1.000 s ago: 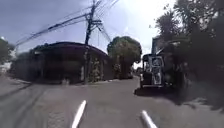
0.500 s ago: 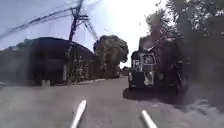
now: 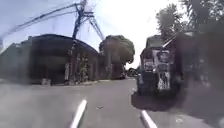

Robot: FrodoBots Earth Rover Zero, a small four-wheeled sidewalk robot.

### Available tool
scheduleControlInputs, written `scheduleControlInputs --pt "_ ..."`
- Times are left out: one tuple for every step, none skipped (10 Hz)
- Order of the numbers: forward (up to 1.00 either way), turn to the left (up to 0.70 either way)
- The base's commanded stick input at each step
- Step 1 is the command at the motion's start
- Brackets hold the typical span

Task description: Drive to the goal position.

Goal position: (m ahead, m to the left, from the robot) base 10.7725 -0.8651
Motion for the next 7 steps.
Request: scheduleControlInputs --pt "1.00 0.00" --pt "1.00 0.00" --pt "1.00 0.00" --pt "1.00 0.00" --pt "1.00 0.00" --pt "1.00 0.00" --pt "1.00 0.00"
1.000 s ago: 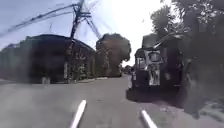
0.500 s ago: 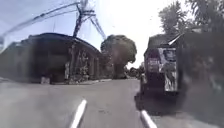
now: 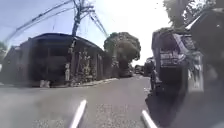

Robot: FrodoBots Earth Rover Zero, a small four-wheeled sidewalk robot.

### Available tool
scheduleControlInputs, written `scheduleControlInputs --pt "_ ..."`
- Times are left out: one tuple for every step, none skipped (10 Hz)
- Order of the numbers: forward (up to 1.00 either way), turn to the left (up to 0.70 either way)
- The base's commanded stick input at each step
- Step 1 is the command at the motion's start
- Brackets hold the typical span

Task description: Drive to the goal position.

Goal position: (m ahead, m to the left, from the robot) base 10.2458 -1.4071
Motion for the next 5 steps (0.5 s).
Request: scheduleControlInputs --pt "1.00 -0.08" --pt "1.00 -0.28" --pt "1.00 -0.38" --pt "1.00 -0.31" --pt "1.00 -0.09"
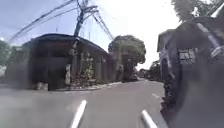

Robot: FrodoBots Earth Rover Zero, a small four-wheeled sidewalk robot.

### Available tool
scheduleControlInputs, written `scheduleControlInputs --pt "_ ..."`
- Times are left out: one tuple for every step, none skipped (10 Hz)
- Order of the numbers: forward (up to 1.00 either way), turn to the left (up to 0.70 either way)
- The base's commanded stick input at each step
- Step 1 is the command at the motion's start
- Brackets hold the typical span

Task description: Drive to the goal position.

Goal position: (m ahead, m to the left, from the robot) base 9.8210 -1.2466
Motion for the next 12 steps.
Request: scheduleControlInputs --pt "1.00 -0.03" --pt "1.00 -0.02" --pt "1.00 0.00" --pt "1.00 -0.03" --pt "1.00 -0.23" --pt "1.00 -0.32" --pt "1.00 -0.40" --pt "1.00 -0.40" --pt "1.00 -0.40" --pt "1.00 -0.40" --pt "1.00 -0.40" --pt "1.00 -0.40"
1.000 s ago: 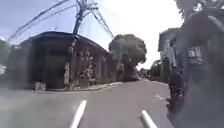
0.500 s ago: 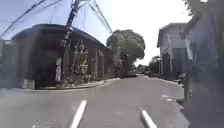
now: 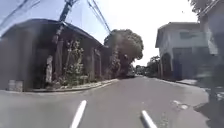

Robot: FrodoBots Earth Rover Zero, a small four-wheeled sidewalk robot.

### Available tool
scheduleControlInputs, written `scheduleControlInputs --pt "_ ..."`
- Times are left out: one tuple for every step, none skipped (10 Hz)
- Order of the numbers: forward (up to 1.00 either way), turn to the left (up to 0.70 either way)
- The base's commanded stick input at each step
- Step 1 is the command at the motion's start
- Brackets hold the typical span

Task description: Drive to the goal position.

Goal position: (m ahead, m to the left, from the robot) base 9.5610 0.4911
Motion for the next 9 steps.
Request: scheduleControlInputs --pt "1.00 -0.40" --pt "1.00 -0.40" --pt "1.00 -0.40" --pt "1.00 -0.40" --pt "1.00 -0.40" --pt "1.00 -0.40" --pt "1.00 -0.40" --pt "1.00 -0.40" --pt "1.00 -0.34"
